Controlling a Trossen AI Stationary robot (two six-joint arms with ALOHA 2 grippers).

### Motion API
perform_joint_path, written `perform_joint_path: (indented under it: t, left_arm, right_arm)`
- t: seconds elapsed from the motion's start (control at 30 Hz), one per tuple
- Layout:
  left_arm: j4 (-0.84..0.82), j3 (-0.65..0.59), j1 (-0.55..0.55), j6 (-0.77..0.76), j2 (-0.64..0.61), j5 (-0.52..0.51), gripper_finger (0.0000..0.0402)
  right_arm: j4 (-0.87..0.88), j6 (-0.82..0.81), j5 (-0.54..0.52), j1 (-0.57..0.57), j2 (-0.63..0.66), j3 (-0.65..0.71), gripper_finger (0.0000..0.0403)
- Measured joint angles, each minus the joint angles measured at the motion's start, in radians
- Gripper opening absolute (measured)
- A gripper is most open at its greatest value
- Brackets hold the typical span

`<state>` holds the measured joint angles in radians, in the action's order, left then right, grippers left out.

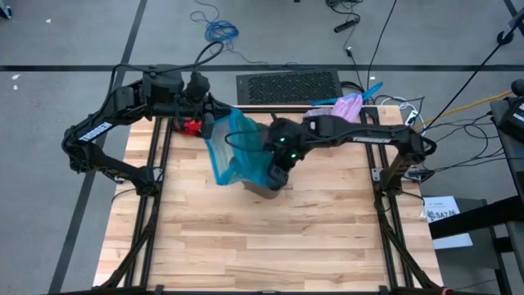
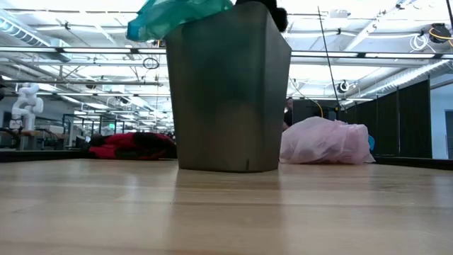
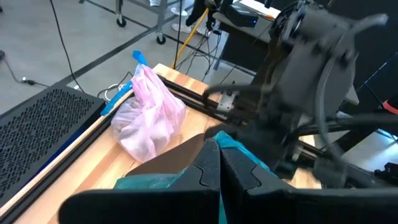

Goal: Place trash/remove bag and relplace
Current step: Insert the new blue trash bag into the trash bin

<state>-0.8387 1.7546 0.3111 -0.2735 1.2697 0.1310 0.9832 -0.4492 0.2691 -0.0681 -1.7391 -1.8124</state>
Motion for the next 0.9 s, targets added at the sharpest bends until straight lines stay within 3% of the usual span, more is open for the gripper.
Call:
perform_joint_path:
  t: [0.23, 0.4, 0.47, 0.57, 0.73, 0.9]
  left_arm:
    - [-0.001, 0.000, 0.000, 0.000, 0.000, 0.000, 0.0000]
    - [0.001, 0.000, 0.000, 0.001, 0.000, 0.030, 0.0000]
    - [0.002, 0.000, -0.005, 0.001, 0.000, 0.039, 0.0000]
    - [0.030, 0.000, -0.024, 0.013, 0.006, 0.042, 0.0000]
    - [0.056, 0.000, -0.066, 0.028, 0.039, 0.044, 0.0000]
    - [0.077, -0.001, -0.098, 0.046, 0.070, 0.028, 0.0000]
  right_arm:
    - [0.144, 0.043, -0.042, -0.006, 0.028, -0.149, 0.0086]
    - [0.069, 0.185, -0.237, -0.048, 0.026, -0.211, 0.0045]
    - [-0.007, 0.219, -0.237, -0.089, 0.013, -0.199, 0.0015]
    - [-0.077, 0.252, -0.216, -0.150, -0.028, -0.180, 0.0007]
    - [-0.193, 0.300, -0.055, -0.196, -0.088, -0.177, 0.0002]
    - [-0.120, 0.332, -0.026, -0.192, -0.125, -0.177, 0.0001]
